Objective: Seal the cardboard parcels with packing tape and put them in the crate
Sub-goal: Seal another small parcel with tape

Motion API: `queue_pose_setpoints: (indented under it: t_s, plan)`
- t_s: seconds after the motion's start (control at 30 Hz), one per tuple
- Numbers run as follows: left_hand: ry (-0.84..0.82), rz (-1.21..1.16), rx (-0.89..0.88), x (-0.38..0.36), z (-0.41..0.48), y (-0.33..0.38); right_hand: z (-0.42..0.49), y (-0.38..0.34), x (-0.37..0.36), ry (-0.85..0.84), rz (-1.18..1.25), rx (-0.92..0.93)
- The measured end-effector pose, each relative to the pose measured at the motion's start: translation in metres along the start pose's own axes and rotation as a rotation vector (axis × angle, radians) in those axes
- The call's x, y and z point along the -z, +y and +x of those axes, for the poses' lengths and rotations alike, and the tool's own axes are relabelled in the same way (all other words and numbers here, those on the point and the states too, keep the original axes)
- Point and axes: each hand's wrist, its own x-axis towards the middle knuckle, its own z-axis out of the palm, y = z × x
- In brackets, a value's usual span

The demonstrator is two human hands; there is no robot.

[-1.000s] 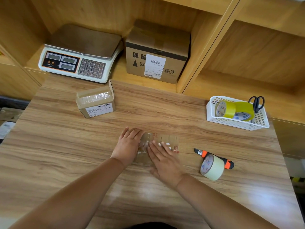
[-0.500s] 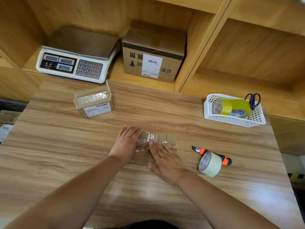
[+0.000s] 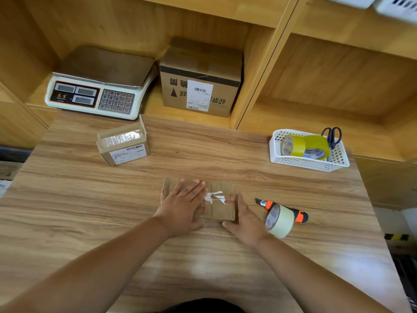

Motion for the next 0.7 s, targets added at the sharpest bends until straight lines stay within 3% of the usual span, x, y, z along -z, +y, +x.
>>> queue_pose_setpoints:
  t_s: [0.3,0.47,0.6,0.7]
  plan:
    - [-0.094,0.033,0.014,0.025,0.013,0.000,0.008,-0.012,0.004,0.136,0.567,-0.034]
    - [0.017,-0.085,0.134,0.045,0.019,-0.005,0.010,-0.024,0.017,0.183,1.003,-0.111]
    - [0.049,-0.177,0.199,0.050,0.022,-0.003,0.013,-0.035,0.020,0.098,1.178,-0.227]
    - [0.096,-0.220,0.228,0.050,0.020,0.000,0.015,-0.042,0.022,0.140,1.228,-0.232]
